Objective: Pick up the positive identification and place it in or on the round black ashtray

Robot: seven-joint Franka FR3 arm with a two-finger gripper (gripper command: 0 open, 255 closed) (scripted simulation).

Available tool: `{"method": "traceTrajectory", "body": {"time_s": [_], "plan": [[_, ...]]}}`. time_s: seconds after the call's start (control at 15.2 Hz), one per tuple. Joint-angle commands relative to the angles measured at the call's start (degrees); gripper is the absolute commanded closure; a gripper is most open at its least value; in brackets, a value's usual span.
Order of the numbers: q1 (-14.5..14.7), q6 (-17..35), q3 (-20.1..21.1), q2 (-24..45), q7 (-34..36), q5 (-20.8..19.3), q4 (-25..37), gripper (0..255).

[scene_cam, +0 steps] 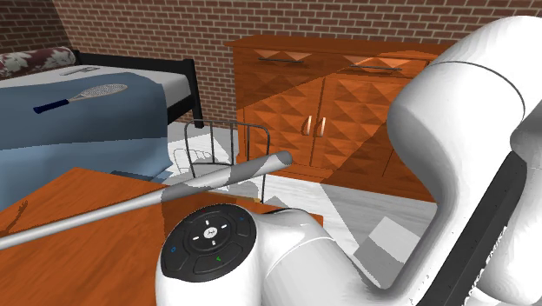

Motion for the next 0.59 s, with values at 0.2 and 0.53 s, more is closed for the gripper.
{"method": "traceTrajectory", "body": {"time_s": [0.2, 0.53], "plan": [[-2.3, -1.5, 2.1, -1.8, -1.5, 2.2, 0.6, 0], [-10.1, -6.0, 8.5, -7.8, -6.6, 9.5, 2.7, 0]]}}
